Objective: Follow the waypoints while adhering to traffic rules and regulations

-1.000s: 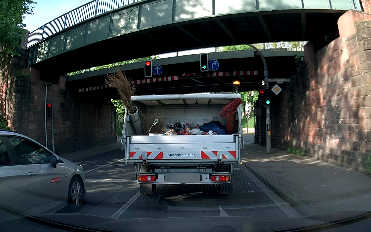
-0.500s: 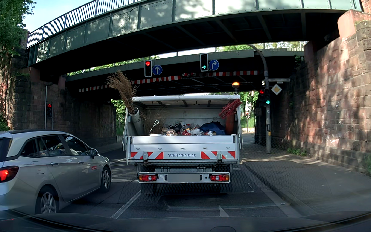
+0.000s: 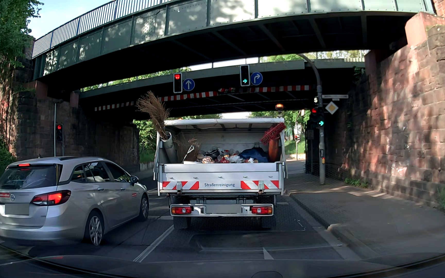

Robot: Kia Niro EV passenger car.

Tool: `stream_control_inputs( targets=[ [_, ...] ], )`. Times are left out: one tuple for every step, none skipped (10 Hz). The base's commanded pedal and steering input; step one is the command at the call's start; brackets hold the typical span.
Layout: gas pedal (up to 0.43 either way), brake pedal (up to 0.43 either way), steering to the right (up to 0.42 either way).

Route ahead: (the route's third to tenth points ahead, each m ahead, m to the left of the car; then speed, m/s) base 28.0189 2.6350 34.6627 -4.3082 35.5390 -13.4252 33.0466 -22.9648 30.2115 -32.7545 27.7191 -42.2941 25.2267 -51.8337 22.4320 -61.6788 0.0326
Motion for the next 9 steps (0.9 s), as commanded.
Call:
stream_control_inputs(
  targets=[
    [0.0,0.0,-0.004],
    [0.0,0.0,-0.004],
    [0.0,0.0,-0.004],
    [0.0,0.0,-0.004],
    [0.0,0.0,-0.004],
    [0.0,0.0,-0.004],
    [0.0,0.0,-0.004],
    [0.008,0.0,-0.004],
    [0.047,0.0,-0.004]
  ],
)
